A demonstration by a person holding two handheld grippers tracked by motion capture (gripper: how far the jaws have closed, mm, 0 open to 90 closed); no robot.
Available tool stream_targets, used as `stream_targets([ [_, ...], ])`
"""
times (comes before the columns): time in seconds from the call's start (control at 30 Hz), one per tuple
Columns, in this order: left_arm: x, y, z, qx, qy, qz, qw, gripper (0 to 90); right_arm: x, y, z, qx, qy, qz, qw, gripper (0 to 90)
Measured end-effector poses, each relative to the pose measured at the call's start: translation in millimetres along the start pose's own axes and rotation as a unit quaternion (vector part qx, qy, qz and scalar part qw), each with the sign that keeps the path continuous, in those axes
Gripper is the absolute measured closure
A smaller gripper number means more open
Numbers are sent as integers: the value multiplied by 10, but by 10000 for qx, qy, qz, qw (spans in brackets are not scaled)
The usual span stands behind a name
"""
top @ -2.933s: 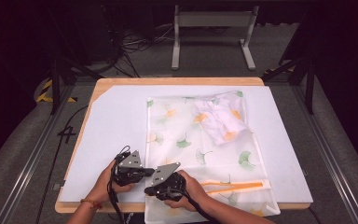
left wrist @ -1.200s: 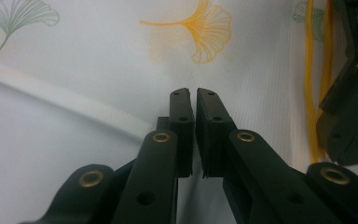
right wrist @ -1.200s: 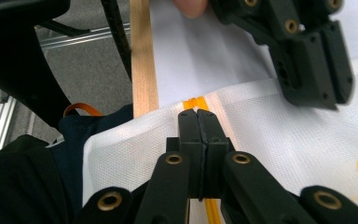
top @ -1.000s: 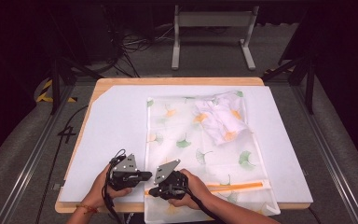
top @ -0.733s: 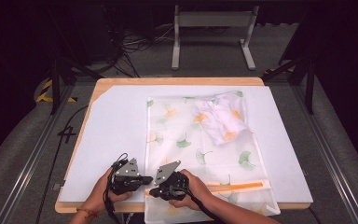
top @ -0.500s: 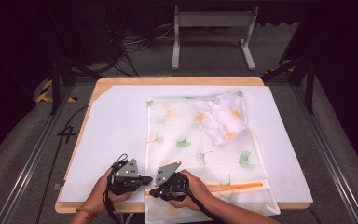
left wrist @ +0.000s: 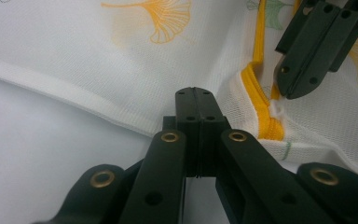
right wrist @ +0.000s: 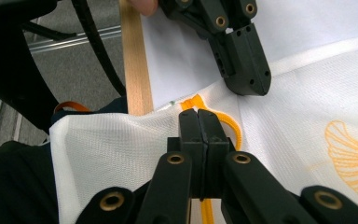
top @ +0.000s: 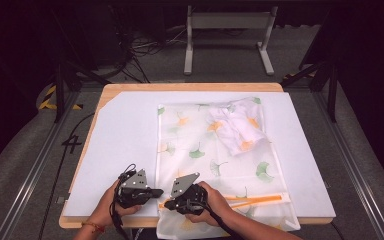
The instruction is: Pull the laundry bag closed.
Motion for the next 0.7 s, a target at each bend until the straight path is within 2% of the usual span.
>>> stream_targets([
  [0.1, 1, -2, 2, -25, 20, 40, 10000, 900, -4, 4, -6, -47, 0, -28, 10000, 900],
  [0.17, 6, -9, 7, -128, 204, 147, 9996, 900, -6, 13, -1, -105, -77, -24, 9999, 900],
  [0.27, 13, -20, 10, -155, 278, 232, 9992, 900, -3, 38, 14, -98, -48, -11, 9999, 900],
  [0.43, 146, -62, 21, -5, 206, -88, 9997, 900, 9, 66, 14, -79, -8, -25, 10000, 900],
  [0.5, 156, -49, -18, -150, 309, 10, 9994, 900, 10, 69, 12, -81, -1, -22, 10000, 900],
  [0.7, 149, -45, -30, -167, 259, -13, 9995, 900, 2, 72, 8, -96, -27, -39, 9999, 900],
])
Point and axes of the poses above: each handheld gripper's, and its own axes: y roughly forward along the jaws, z roughly out of its top, x roughly to its right, the point moved 10 cm from there along y, roughly forward along the jaws, and after that the axes turned 4 degrees about z, right-handed, at the moved point
